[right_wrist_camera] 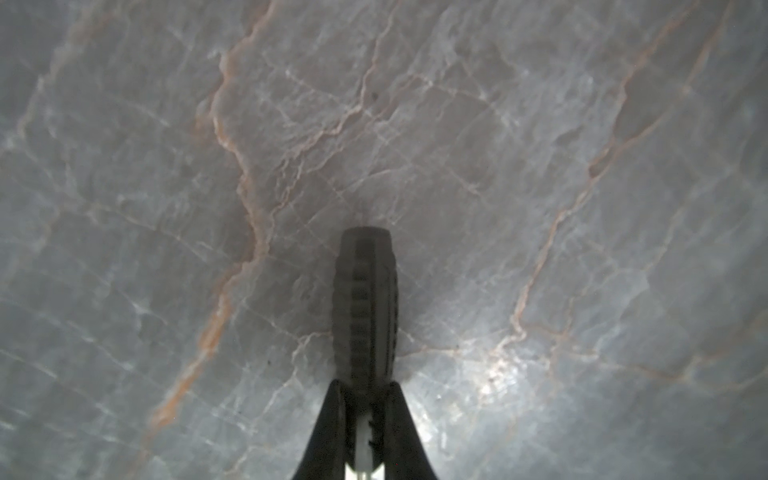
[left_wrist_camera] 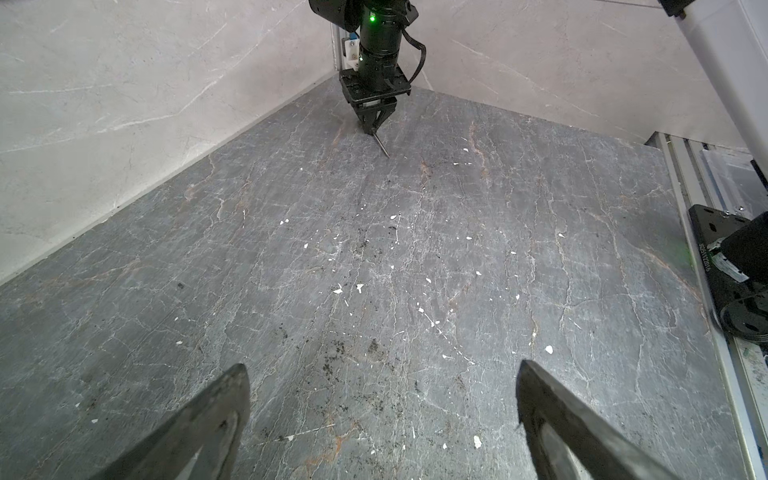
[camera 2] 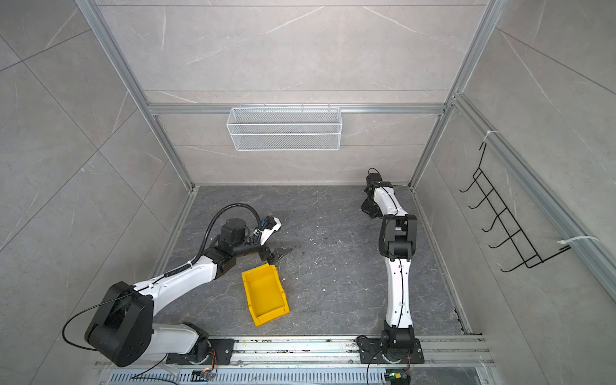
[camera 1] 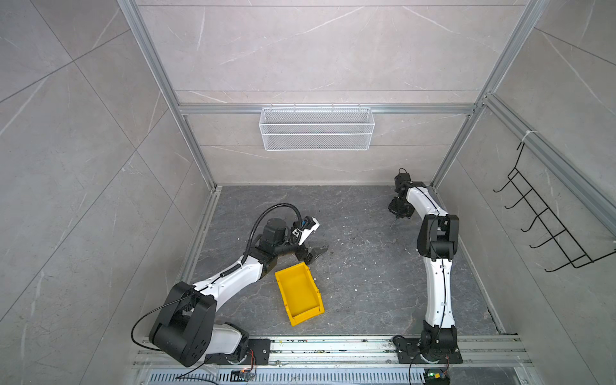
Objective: Put the screwdriver in the bin
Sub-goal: 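Lift the screwdriver and carry it with the right gripper over the yellow bin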
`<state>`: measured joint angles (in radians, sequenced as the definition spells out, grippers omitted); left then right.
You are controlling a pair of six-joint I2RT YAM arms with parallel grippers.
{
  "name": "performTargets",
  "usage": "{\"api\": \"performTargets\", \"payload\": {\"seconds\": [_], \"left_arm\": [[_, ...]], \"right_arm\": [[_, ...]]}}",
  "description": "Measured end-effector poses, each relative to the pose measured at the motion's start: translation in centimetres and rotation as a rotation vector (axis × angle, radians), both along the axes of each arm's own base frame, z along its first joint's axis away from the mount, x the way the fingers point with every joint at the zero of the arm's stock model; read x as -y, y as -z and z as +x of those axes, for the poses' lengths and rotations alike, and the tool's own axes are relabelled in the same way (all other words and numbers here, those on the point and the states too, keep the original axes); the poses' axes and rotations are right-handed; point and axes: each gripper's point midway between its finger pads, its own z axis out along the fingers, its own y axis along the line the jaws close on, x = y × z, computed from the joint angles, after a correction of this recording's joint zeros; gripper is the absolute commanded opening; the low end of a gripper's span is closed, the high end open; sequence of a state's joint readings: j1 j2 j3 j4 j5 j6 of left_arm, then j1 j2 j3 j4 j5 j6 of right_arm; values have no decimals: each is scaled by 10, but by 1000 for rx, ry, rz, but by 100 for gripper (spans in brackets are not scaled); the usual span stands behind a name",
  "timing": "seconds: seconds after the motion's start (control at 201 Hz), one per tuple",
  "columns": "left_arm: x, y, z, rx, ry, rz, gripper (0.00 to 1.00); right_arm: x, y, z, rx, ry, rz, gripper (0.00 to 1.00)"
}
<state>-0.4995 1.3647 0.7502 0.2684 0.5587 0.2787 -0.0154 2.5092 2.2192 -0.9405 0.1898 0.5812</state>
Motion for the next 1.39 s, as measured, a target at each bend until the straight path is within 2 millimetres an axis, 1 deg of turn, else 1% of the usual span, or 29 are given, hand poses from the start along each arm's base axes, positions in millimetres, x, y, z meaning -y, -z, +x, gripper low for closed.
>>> {"api": "performTargets", "payload": {"seconds": [0.174,0.319,0.378,0.443,0.523,0.662,0.737,0.861,0.941,1.026,1.235,1.394], "left_arm": [[0,-2,0,10,2,0,100],[-1,-5,-2,15,4,-1,100],[-2,-7,-3,21,5,-1,100],[-3,-11,-6,29,8,2,100],[-6,-19,-12,38,10,-1,100],[-14,-40,-26,75,9,-24,100],[-18,-53,-35,95,7,-42,100],[-25,-67,-47,108,1,-66,100],[-28,-69,-52,97,-6,-73,100],[-31,-69,-57,74,-11,-72,100],[-41,-62,-73,20,-14,-38,100],[-49,-54,-87,2,-5,8,100]], "right_arm": [[0,0,-3,4,-2,-1,0],[-2,-2,-24,-10,-26,-6,0],[-5,-5,-32,-4,-43,-9,0],[-10,-13,-39,14,-67,-14,0],[-19,-30,-47,58,-101,-20,0],[-36,-63,-62,148,-158,-29,0],[-45,-78,-70,193,-186,-32,0],[-60,-94,-86,240,-221,-37,0],[-73,-99,-97,258,-252,-41,0],[-92,-105,-110,276,-297,-42,0],[-156,-129,-138,346,-433,-15,0],[-192,-146,-153,396,-492,5,0]]}}
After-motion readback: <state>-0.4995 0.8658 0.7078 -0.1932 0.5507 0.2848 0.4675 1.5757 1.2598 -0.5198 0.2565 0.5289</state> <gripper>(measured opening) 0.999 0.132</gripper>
